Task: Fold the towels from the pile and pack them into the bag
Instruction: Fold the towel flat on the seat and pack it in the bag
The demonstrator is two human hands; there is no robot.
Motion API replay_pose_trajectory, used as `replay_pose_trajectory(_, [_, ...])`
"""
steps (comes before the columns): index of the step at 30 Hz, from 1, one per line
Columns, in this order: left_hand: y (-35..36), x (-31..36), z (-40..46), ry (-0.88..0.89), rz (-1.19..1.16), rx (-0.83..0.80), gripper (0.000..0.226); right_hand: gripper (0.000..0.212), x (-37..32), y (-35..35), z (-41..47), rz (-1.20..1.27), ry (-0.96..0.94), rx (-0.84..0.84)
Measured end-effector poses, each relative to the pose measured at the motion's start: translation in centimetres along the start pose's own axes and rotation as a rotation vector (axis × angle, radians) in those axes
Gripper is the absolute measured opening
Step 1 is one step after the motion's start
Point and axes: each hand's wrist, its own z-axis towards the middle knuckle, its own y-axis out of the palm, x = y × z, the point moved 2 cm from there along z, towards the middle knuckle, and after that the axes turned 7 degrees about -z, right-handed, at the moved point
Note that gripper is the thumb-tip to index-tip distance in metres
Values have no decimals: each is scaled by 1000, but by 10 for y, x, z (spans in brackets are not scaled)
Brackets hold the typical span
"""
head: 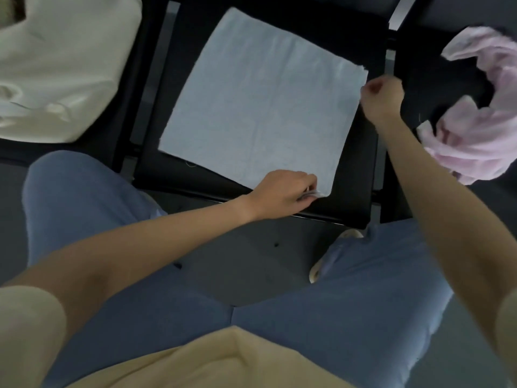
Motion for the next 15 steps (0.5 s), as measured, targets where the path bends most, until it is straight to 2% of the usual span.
replay_pose_trajectory(3, [-5, 0, 5, -31, -9, -67, 18, 29, -3, 15, 35, 80, 157, 23])
replay_pose_trajectory(5, [-6, 1, 6, -31, -5, -111, 15, 19, -3, 21, 45, 150, 225, 41])
replay_pose_trajectory(9, [-9, 1, 9, -40, -15, -157, 13, 54, 2, 30, 62, 138, 325, 33])
replay_pose_trajectory(12, [-10, 1, 12, -67, -22, -201, 12, 53, 2, 31, 65, 174, 356, 22])
replay_pose_trajectory(15, [-11, 2, 14, -104, -17, -247, 10, 41, 5, 28, 64, 250, 352, 44])
